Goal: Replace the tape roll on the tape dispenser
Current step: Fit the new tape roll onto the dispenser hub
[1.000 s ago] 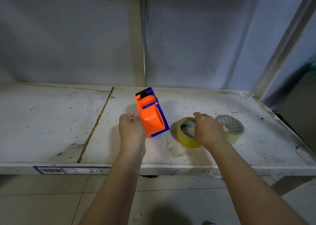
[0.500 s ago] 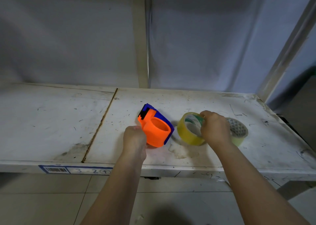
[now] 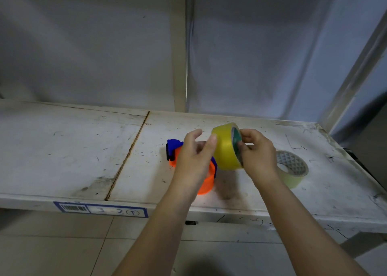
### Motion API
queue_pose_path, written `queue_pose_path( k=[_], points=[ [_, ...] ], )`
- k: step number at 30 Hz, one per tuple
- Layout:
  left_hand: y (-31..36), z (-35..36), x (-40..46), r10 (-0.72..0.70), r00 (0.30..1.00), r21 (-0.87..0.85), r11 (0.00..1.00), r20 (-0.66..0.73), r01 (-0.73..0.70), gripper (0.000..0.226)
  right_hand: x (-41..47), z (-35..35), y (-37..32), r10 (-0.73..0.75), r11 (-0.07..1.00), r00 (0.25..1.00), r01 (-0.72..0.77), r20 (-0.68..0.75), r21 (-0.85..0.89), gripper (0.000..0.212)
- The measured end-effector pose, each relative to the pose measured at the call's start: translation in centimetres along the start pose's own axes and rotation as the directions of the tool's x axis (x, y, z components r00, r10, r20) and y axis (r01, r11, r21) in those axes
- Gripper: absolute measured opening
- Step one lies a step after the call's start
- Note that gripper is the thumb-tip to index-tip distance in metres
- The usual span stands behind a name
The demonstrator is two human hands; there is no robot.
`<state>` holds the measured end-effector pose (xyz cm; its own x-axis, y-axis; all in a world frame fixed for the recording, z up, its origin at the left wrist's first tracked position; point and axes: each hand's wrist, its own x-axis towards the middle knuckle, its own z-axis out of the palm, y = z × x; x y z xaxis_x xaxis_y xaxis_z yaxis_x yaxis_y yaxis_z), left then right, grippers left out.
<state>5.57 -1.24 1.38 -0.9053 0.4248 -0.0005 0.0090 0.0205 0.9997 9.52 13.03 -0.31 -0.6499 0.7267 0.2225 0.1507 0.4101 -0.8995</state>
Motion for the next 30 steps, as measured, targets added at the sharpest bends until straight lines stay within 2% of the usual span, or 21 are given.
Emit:
queue_pose_path(
  k=[2, 4, 9, 12, 15, 16, 18, 21, 24, 26, 27, 30],
  points=[
    [0.2, 0.1, -0.2, -0.041, 0.991, -0.199, 0.978, 0.13, 0.067, 0.055, -0.5, 0.4, -0.5, -0.041, 0.997, 0.999, 0.04, 0.023, 0.063, 0.022],
    [0.3, -0.2, 0.0, -0.037, 0.991, -0.318, 0.945, 0.129, 0.076, 0.048, -0.9, 0.5, -0.8, -0.065, 0.993, 0.997, 0.061, 0.037, 0.1, 0.022],
    [0.6, -0.7, 0.2, -0.025, 0.999, -0.34, 0.94, 0.037, 0.036, 0.016, -1.1, 0.2, -1.0, -0.107, 0.99, 0.987, 0.094, 0.122, 0.107, 0.023],
    [0.9, -0.5, -0.2, 0.023, 0.998, -0.321, 0.946, -0.055, -0.04, 0.012, -1.3, -0.2, -1.5, -0.165, 0.985, 0.975, 0.156, 0.151, 0.068, 0.029],
    [1.1, -0.4, -0.4, 0.102, 0.989, -0.235, 0.964, -0.11, -0.126, 0.014, -1.7, -1.3, -3.0, -0.321, 0.944, 0.924, 0.295, 0.207, 0.145, 0.029],
    [1.2, -0.4, -0.5, 0.121, 0.987, -0.206, 0.968, -0.105, -0.141, 0.015, -1.8, -1.8, -3.5, -0.384, 0.923, 0.885, 0.365, 0.264, 0.119, 0.027],
    [1.3, -0.5, -0.7, 0.152, 0.984, -0.131, 0.978, -0.094, -0.164, 0.018, -1.8, -2.4, -4.2, -0.493, 0.84, 0.795, 0.54, 0.353, -0.044, 0.028],
    [1.5, -0.3, -0.9, 0.168, 0.983, -0.043, 0.984, -0.073, -0.171, 0.02, -1.6, -2.5, -4.3, -0.631, 0.648, 0.693, 0.718, 0.35, -0.254, 0.023],
    [1.6, -0.3, -1.0, 0.168, 0.985, 0.015, 0.986, -0.048, -0.168, 0.022, -1.7, -2.1, -4.0, -0.723, 0.495, 0.61, 0.786, 0.326, -0.371, 0.012],
    [1.7, -0.5, -1.1, 0.158, 0.987, 0.039, 0.987, -0.031, -0.157, 0.024, -1.8, -1.9, -3.8, -0.722, 0.451, 0.61, 0.772, 0.325, -0.448, 0.013],
    [1.7, -0.6, -1.0, 0.151, 0.988, 0.042, 0.988, -0.013, -0.15, 0.026, -1.9, -1.7, -3.8, -0.712, 0.462, 0.631, 0.752, 0.308, -0.471, 0.013],
    [1.9, -0.8, -0.9, 0.118, 0.99, 0.063, 0.99, 0.074, -0.123, 0.038, -2.2, -1.6, -4.2, -0.636, 0.606, 0.741, 0.652, 0.216, -0.456, 0.005]
  ],
)
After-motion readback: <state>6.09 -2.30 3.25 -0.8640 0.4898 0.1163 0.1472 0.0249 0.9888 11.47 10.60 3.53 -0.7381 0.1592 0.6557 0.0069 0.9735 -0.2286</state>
